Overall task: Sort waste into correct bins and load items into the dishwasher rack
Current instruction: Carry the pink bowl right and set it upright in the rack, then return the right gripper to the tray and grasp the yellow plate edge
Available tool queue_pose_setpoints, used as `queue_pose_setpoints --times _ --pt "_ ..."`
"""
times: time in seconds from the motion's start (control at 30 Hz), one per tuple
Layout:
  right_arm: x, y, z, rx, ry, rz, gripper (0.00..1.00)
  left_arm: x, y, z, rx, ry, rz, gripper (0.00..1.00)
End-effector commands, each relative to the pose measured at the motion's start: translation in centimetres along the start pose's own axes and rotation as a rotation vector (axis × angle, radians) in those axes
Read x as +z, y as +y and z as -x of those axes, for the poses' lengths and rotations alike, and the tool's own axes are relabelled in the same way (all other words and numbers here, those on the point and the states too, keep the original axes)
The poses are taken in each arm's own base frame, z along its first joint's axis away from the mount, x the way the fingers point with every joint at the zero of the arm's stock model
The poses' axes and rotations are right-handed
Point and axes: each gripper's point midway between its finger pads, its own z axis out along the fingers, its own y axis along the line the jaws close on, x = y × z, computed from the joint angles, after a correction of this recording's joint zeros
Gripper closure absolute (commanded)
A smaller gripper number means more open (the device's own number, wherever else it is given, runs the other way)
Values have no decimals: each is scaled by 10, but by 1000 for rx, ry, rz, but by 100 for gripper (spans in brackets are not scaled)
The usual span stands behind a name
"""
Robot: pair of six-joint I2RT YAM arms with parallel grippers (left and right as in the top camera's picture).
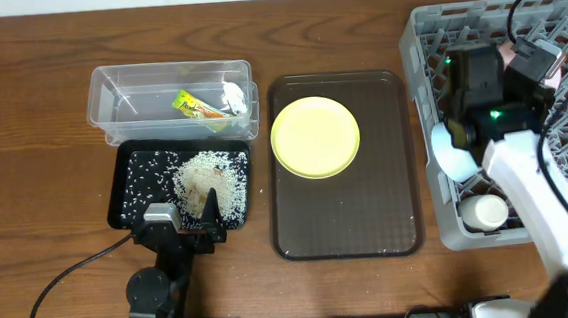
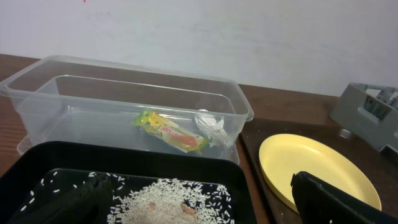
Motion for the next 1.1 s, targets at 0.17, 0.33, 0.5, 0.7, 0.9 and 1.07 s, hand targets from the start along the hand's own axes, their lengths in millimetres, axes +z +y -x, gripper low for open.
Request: queue_pose_setpoints --times 0.17,0.33,0.5,0.7,0.9,1.07 --pt "15 42 -21 -106 33 44 99 1 10 -15 18 46 44 6" --pt "19 63 -30 -142 27 59 99 1 10 -15 18 46 44 6" --pt "10 86 -39 -244 19 121 99 1 10 -15 18 46 44 6" --pt "-19 102 -47 -386 -10 182 97 1 10 -15 18 46 44 6" --pt "-38 107 -56 -444 -15 213 69 1 10 -15 18 46 44 6" --pt "-63 110 -50 -444 -34 292 46 1 10 -15 18 46 44 6"
